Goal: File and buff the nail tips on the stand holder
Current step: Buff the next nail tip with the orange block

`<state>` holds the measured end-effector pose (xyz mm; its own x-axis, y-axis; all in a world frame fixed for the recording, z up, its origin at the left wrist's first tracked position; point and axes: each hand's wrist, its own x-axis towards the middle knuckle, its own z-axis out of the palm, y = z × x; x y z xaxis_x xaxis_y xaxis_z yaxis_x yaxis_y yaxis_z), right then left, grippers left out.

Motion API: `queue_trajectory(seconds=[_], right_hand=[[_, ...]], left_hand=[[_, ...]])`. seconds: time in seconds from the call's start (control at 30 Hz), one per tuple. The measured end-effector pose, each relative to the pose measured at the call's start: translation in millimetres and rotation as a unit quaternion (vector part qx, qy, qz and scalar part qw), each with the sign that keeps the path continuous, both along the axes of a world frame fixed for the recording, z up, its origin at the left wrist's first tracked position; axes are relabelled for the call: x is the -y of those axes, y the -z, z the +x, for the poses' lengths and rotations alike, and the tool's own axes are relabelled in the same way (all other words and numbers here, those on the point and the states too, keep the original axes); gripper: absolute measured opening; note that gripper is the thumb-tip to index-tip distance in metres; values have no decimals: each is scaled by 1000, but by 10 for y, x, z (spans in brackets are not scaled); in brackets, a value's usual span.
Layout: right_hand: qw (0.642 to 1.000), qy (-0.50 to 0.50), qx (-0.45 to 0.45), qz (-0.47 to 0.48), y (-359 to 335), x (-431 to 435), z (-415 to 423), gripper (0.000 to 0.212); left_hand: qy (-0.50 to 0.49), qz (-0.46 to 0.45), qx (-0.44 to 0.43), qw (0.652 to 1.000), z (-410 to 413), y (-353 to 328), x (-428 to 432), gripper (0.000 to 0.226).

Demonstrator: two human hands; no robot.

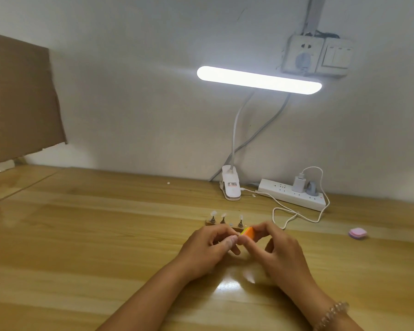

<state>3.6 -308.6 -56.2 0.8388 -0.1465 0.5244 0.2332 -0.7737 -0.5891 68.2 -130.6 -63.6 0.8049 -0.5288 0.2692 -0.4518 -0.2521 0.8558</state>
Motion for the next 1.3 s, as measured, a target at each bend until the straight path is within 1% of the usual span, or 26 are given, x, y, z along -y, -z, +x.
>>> queue_trajectory(seconds=[0.07, 0.13, 0.2, 0.27, 0.33, 0.4, 0.47, 0.53, 0.6, 0.67, 0.73, 0.8, 0.87, 0.93, 0.97, 1.03, 1.1, 1.2, 1.23, 1.3], right_hand=[[1000, 14, 3, -15, 7, 1, 3, 35], [999, -17, 2, -39, 41, -41, -35, 38], [999, -33, -4, -26, 45, -51, -46, 42], [1000, -9, -3, 3, 29, 5, -2, 45], [1000, 2, 2, -22, 18, -7, -9, 46], [998, -26, 1, -51, 37, -55, -45, 46], [999, -31, -5, -23, 25, -53, -31, 47], [1000, -7, -2, 9, 14, 6, 17, 48], [1000, -3, 3, -14, 12, -14, -2, 44], [999, -28, 5, -45, 37, -70, -53, 39], [999, -43, -1, -20, 29, -77, -53, 42], [1000, -23, -4, 11, 14, -19, 3, 46], [1000, -2, 0, -16, 8, -26, -7, 44], [998, -24, 2, -52, 34, -77, -58, 40], [998, -35, -2, -55, 37, -91, -71, 41], [999, -25, -7, -27, 15, -50, -33, 45], [1000, 5, -4, -5, -4, -3, 4, 41], [999, -27, 3, -45, 33, -71, -52, 36], [998, -42, 1, -45, 42, -89, -65, 39], [999, -39, -3, -6, 36, -50, -22, 44]], left_hand=[[1, -1, 2, 1000, -8, -1, -2, 15], [0, -2, 4, 1000, 0, -5, -12, 16], [-2, -3, 5, 1000, 9, -13, -9, 16], [0, -3, -4, 1000, 3, -15, -1, 16], [0, -5, -8, 1000, 5, -7, -5, 15], [-5, -4, -21, 1000, 16, 1, -12, 16], [-5, 3, -26, 1000, 36, 7, -11, 17], [7, 18, -15, 1000, 27, 15, 1, 17], [9, 12, -18, 1000, 10, 10, 1, 15], [4, -3, -27, 1000, 12, 2, -5, 14], [-1, -6, -24, 1000, 23, 10, 0, 16], [-7, -4, -17, 1000, 30, 22, 4, 18], [-9, -10, -21, 1000, 33, 27, 5, 19], [-12, -16, -26, 999, 38, 27, 6, 17], [-14, -16, -26, 999, 41, 26, 9, 17], [-16, -14, -24, 999, 45, 29, 16, 16], [-13, -10, -15, 1000, 47, 35, 14, 12], [-12, -11, -9, 1000, 46, 32, 3, 12], [-14, -9, -6, 1000, 54, 31, 2, 13], [-16, -3, 2, 1000, 63, 43, 5, 13]])
